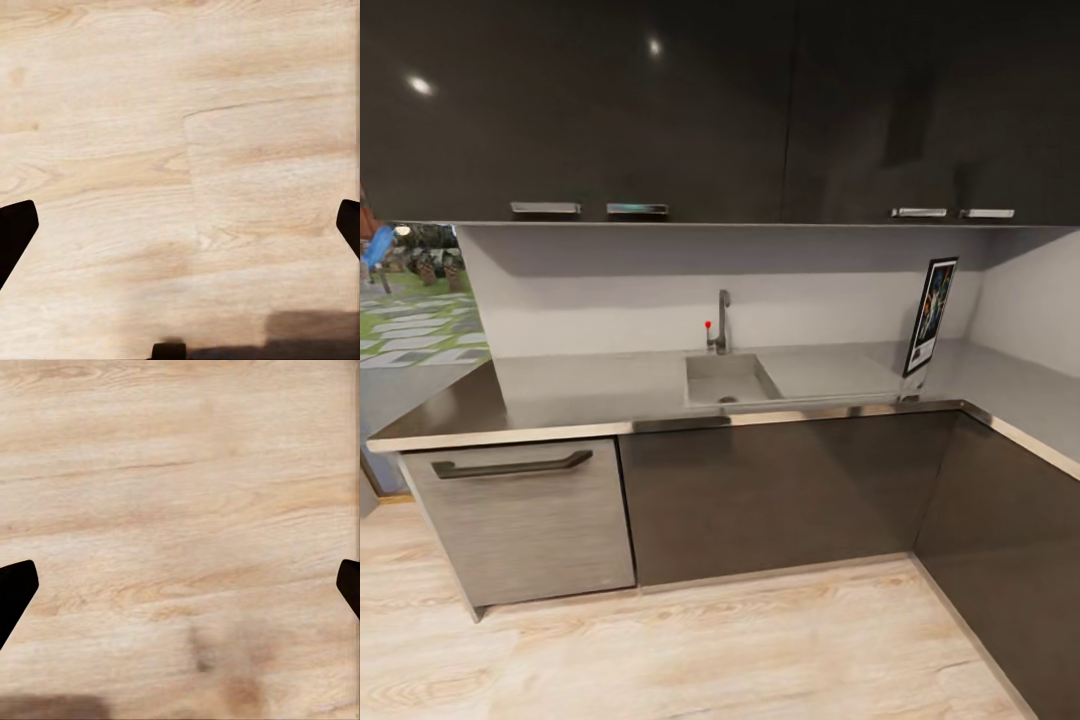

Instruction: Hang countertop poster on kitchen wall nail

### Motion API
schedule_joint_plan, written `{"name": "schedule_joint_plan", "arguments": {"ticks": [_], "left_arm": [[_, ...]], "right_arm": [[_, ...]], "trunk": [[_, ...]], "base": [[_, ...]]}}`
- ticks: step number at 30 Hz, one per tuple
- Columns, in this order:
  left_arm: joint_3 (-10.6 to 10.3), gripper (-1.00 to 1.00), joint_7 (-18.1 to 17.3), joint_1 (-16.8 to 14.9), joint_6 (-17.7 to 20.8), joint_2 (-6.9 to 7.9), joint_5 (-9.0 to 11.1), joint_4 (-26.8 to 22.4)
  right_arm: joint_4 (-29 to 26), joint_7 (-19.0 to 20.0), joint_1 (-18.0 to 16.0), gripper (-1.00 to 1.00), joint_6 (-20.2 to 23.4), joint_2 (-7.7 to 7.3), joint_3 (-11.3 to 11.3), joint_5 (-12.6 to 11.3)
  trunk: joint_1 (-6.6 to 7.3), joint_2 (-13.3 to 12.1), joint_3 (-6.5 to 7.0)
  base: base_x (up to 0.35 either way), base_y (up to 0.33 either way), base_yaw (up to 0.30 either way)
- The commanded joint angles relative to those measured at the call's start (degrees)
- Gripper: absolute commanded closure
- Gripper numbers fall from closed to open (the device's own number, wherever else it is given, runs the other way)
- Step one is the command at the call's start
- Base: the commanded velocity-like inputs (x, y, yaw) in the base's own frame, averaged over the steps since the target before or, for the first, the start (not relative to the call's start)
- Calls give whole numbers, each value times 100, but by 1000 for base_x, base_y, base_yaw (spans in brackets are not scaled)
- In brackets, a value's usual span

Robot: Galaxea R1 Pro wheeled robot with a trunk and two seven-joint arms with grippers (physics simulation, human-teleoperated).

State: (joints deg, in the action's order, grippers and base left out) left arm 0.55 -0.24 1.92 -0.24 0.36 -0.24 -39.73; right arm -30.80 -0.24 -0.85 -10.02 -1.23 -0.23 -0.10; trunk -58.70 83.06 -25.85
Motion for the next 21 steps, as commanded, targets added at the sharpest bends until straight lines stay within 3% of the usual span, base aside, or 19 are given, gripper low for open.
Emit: {"name": "schedule_joint_plan", "arguments": {"ticks": [1,3,7,9,17,21], "left_arm": [[6,-100,-3,2,-1,-1,-3,-8],[6,-100,-3,2,2,-1,1,-7],[8,-100,-3,2,0,-1,12,159],[7,-100,-3,2,-2,-1,17,188],[14,-100,-3,2,-2,-1,23,201],[15,-100,-3,2,-3,-1,24,202]], "right_arm": [[4,-3,-3,-100,-18,0,-7,-17],[0,-3,-3,-100,-21,0,-9,-21],[-720,-91,-1,-100,-33,35,-15,-30],[-1705,-473,44,-100,-9,69,6,-31],[-3213,-1616,73,-100,66,93,37,-16],[-3990,-2168,75,-100,493,125,45,8]], "trunk": [[-3,2,-5],[-3,2,-5],[-3,2,-5],[-3,2,-5],[-3,2,-5],[-3,2,-5]], "base": [[297,-167,0],[297,-165,0],[307,-134,0],[308,-132,0],[301,-165,0],[290,-198,0]]}}
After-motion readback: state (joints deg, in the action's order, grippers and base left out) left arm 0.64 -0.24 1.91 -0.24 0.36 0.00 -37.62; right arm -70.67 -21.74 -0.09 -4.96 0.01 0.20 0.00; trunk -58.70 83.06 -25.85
